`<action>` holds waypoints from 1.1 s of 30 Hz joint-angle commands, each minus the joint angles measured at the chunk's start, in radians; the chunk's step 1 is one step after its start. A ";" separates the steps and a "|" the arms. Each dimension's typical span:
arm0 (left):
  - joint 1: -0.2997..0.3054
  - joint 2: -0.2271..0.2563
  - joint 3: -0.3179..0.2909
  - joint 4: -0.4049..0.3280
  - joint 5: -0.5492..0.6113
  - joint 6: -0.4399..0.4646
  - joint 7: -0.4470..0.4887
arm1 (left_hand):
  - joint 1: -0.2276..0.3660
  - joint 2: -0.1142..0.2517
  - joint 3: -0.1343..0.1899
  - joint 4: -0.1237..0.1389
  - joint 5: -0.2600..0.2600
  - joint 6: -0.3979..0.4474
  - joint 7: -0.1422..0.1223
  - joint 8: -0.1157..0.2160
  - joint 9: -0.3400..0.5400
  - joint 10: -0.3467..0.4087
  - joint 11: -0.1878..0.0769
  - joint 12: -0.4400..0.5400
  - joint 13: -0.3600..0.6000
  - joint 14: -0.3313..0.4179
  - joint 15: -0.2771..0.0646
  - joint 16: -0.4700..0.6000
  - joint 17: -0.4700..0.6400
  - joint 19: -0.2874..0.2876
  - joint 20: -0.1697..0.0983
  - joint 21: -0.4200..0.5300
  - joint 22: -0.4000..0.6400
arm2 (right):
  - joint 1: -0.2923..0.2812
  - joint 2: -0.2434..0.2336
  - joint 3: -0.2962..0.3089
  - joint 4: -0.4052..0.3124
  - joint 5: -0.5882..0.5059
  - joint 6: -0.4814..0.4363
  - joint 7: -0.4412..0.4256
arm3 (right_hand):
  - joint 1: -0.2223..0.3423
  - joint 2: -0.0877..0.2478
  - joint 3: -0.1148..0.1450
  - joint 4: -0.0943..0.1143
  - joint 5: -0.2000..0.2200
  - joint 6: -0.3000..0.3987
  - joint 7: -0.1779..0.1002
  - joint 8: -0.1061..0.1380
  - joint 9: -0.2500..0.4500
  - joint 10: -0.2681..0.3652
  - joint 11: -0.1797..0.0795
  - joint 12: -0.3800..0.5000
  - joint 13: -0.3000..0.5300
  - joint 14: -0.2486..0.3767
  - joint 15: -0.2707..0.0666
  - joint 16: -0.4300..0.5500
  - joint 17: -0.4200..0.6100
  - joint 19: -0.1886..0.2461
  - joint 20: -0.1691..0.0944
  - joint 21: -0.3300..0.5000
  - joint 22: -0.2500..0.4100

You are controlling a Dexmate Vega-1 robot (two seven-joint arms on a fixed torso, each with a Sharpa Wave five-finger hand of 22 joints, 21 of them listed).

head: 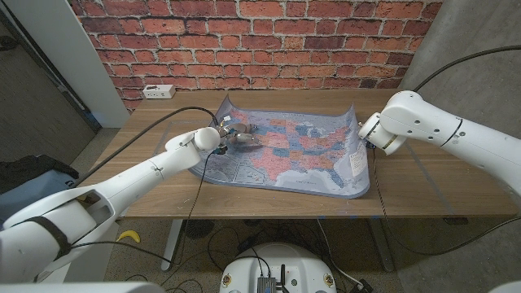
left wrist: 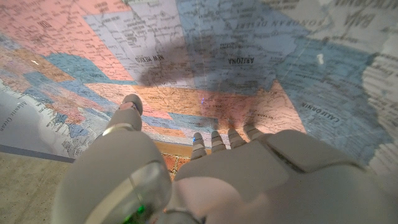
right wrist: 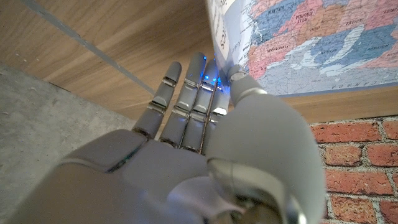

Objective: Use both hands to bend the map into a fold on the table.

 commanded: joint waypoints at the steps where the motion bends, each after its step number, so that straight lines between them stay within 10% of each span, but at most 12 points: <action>1: 0.018 0.019 -0.023 -0.023 -0.018 -0.037 0.010 | 0.009 -0.001 -0.006 0.004 0.004 -0.002 0.002 -0.001 0.003 0.008 -0.008 0.009 0.004 0.011 -0.012 0.008 0.005 0.032 -0.001 0.009 0.010 | -0.261 0.085 0.178 -0.106 -0.476 -0.001 -0.008 | 0.028 -0.008 0.016 0.000 0.011 0.023 0.007 0.020 0.031 0.026 0.006 0.017 0.012 0.034 -0.056 0.010 0.011 0.026 0.001 0.018 0.003; 13: 0.025 0.023 -0.039 -0.022 -0.023 -0.107 0.021 | 0.007 0.004 -0.015 0.010 0.003 0.022 0.010 0.006 0.003 0.028 -0.008 0.016 0.004 0.038 -0.018 0.015 0.004 0.063 0.004 0.014 0.010 | -0.431 0.122 0.331 -0.193 -0.810 -0.001 -0.008 | 0.026 -0.037 0.033 0.007 0.017 0.042 0.019 0.041 0.051 0.050 0.003 0.032 0.026 0.067 -0.059 -0.009 0.005 0.037 0.002 0.032 0.003; 33: 0.034 0.030 -0.065 -0.053 -0.009 -0.174 0.030 | 0.008 0.007 -0.024 0.014 0.002 0.029 0.009 0.005 0.002 0.038 -0.012 0.016 0.003 0.050 -0.020 0.013 0.004 0.071 0.004 0.009 0.010 | -0.368 -0.075 0.324 -0.205 -0.781 -0.001 -0.008 | 0.032 -0.050 0.049 0.011 0.024 0.048 0.025 0.056 0.073 0.062 0.003 0.041 0.043 0.079 -0.064 0.001 0.040 0.032 -0.006 0.043 0.002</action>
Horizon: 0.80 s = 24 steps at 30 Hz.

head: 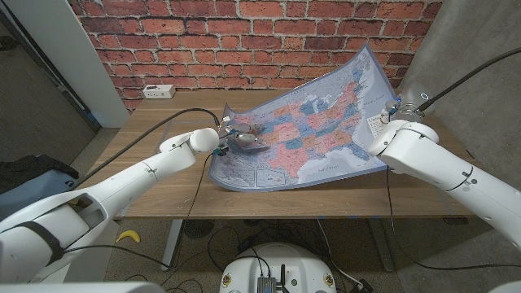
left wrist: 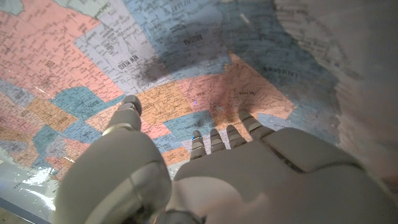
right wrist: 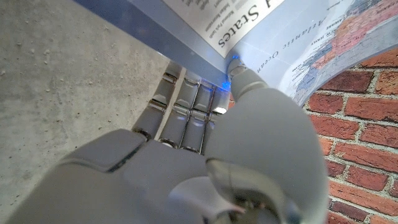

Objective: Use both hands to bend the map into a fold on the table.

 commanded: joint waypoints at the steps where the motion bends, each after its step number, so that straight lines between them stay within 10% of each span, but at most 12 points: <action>1: 0.006 0.004 -0.018 -0.019 0.010 -0.037 0.009 | 0.008 0.007 -0.006 0.003 0.002 0.003 -0.006 0.005 0.002 0.006 -0.003 0.005 0.003 0.004 -0.017 0.001 0.004 -0.010 -0.002 -0.004 0.004 | 0.047 -0.112 -0.014 0.004 0.012 0.000 -0.001 | 0.004 -0.011 0.007 0.001 0.008 0.025 0.006 0.030 0.074 0.012 0.002 0.010 0.006 0.016 -0.052 0.007 0.011 0.004 -0.011 0.008 0.003; 24: -0.065 -0.039 0.041 0.054 0.023 0.064 -0.108 | 0.002 0.007 -0.029 0.010 -0.001 0.057 0.003 0.016 0.002 0.054 -0.001 0.016 0.003 0.055 -0.018 0.009 0.004 0.000 0.003 -0.015 0.005 | 0.185 -0.163 -0.109 -0.048 0.194 0.000 -0.001 | -0.023 -0.052 0.037 0.008 0.026 0.044 0.002 0.053 0.102 0.053 -0.005 0.024 0.019 0.060 -0.057 -0.009 0.029 0.018 -0.016 0.032 0.001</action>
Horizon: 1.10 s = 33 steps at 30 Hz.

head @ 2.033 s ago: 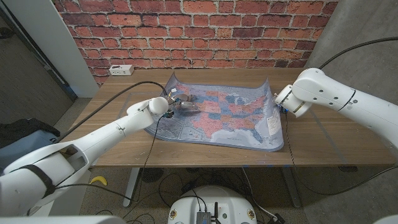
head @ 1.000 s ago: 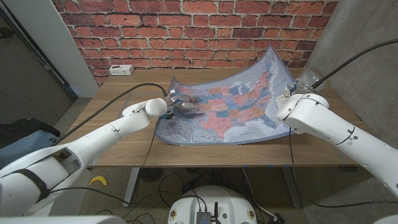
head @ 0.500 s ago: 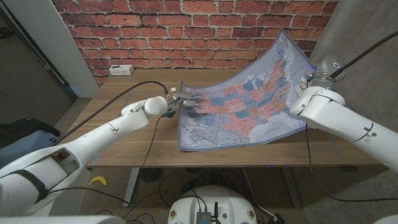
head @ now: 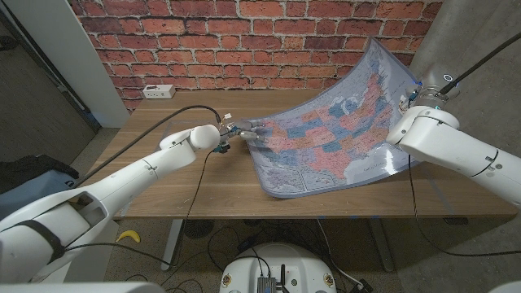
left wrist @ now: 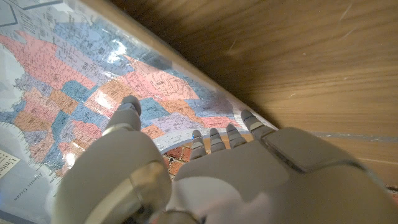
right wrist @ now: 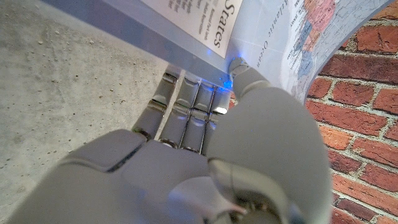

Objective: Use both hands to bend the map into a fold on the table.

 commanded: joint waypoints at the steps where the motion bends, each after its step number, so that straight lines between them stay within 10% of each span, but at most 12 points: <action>1: -0.049 -0.027 0.044 0.051 0.015 0.048 -0.065 | 0.002 0.008 -0.014 0.002 -0.001 0.048 0.001 0.015 0.002 0.044 -0.002 0.015 0.003 0.041 -0.021 0.010 0.004 0.014 0.005 -0.008 0.004 | 0.096 -0.038 -0.073 -0.062 0.134 0.000 0.000 | 0.000 -0.013 0.011 0.002 0.011 0.027 0.011 0.042 0.103 0.016 -0.002 0.008 0.004 0.021 -0.050 -0.004 0.006 0.011 -0.001 0.006 0.002; 12: -0.081 -0.042 0.101 0.062 0.089 0.083 -0.080 | 0.004 0.011 -0.023 0.002 -0.002 0.102 0.010 0.023 0.002 0.066 -0.003 0.016 0.003 0.055 -0.026 0.005 0.003 0.017 0.008 -0.015 0.004 | 0.212 -0.042 -0.139 -0.123 0.273 0.000 0.000 | -0.013 -0.019 0.027 0.005 0.027 0.026 0.008 0.047 0.113 0.021 0.000 0.012 0.014 0.032 -0.051 -0.013 0.011 0.023 0.003 0.017 0.001; 25: -0.084 -0.051 0.104 0.094 0.084 0.058 -0.078 | 0.009 0.015 -0.027 0.002 -0.002 0.074 -0.001 0.005 0.002 0.061 -0.003 0.009 0.003 0.051 -0.027 -0.002 0.003 0.017 0.007 -0.021 0.004 | 0.640 -0.084 -0.503 -0.127 0.674 0.000 0.000 | -0.024 -0.018 0.041 0.007 0.049 0.010 0.005 0.049 0.128 0.010 -0.002 0.011 0.028 0.025 -0.050 -0.013 0.037 0.035 0.017 0.031 0.002; 33: -0.090 -0.058 0.108 0.113 0.083 0.047 -0.081 | 0.011 0.016 -0.030 0.002 -0.002 0.062 -0.003 -0.001 0.002 0.054 -0.007 0.004 0.003 0.048 -0.026 -0.004 0.003 0.018 0.007 -0.023 0.004 | 0.607 -0.047 -0.412 -0.090 0.817 0.000 0.000 | -0.036 -0.019 0.054 0.009 0.064 -0.001 0.010 0.052 0.139 -0.003 0.003 0.005 0.031 0.028 -0.044 -0.021 0.044 0.053 0.024 0.044 0.003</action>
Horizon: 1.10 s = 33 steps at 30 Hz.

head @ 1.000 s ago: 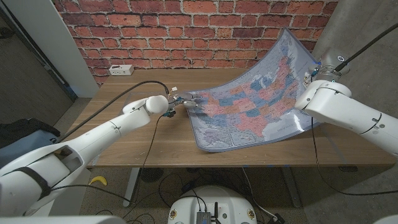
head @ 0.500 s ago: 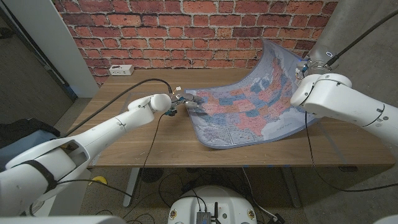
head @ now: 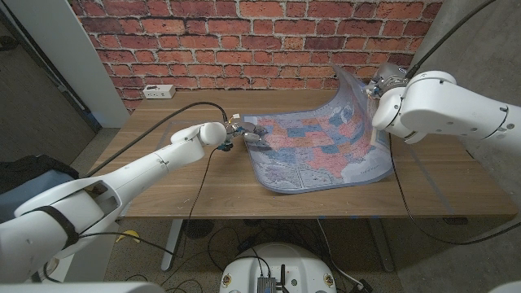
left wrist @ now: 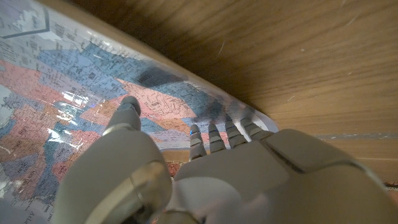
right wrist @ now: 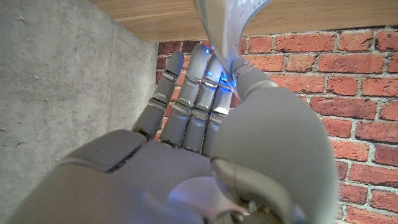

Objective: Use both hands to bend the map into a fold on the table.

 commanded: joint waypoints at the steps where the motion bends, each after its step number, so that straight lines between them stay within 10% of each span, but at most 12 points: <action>1: -0.009 -0.011 0.012 0.035 0.000 -0.015 -0.008 | 0.001 0.007 -0.004 0.001 -0.002 -0.007 -0.006 -0.006 0.002 -0.005 -0.005 -0.003 0.003 -0.003 -0.031 -0.004 0.003 0.011 0.007 0.005 0.003 | 0.083 0.029 0.003 0.034 0.294 0.000 0.000 | -0.014 0.005 0.017 0.002 0.015 -0.001 0.010 0.052 0.140 -0.011 -0.003 0.002 0.000 0.008 -0.037 -0.010 0.002 0.022 0.000 0.016 0.003; 11: -0.009 -0.011 0.011 0.040 -0.004 -0.023 -0.007 | 0.003 0.009 -0.007 0.001 -0.002 -0.016 -0.007 -0.010 0.002 -0.009 -0.005 -0.006 0.003 -0.007 -0.032 -0.006 0.004 0.012 0.007 0.002 0.003 | -0.116 0.113 0.289 0.139 0.457 0.003 0.015 | -0.039 0.005 0.054 0.004 0.046 -0.023 0.019 0.053 0.159 -0.025 0.006 -0.007 -0.007 0.033 -0.027 -0.086 -0.064 0.057 -0.005 0.048 0.002; 23: -0.001 -0.004 0.006 0.028 -0.007 -0.016 -0.005 | 0.004 0.010 -0.011 0.001 -0.002 -0.027 -0.009 -0.013 0.002 -0.012 -0.005 -0.009 0.003 -0.008 -0.032 -0.007 0.004 0.012 0.007 -0.001 0.003 | -0.323 0.018 0.439 0.124 0.168 0.343 0.572 | -0.056 0.012 0.091 0.004 0.067 -0.043 0.031 0.047 0.164 -0.052 0.010 -0.019 -0.016 0.048 -0.013 -0.164 -0.128 0.071 -0.009 0.076 0.001; 33: 0.004 0.000 0.005 0.016 -0.004 -0.007 -0.004 | 0.004 0.011 -0.014 0.001 -0.002 -0.037 -0.011 -0.015 0.003 -0.014 -0.004 -0.010 0.003 -0.011 -0.033 -0.007 0.004 0.012 0.007 -0.004 0.003 | -0.434 0.047 0.503 0.240 0.082 0.560 0.915 | -0.070 0.024 0.125 0.003 0.080 -0.071 0.044 0.043 0.182 -0.084 0.007 -0.037 -0.041 0.037 0.011 -0.248 -0.188 0.072 -0.012 0.099 -0.002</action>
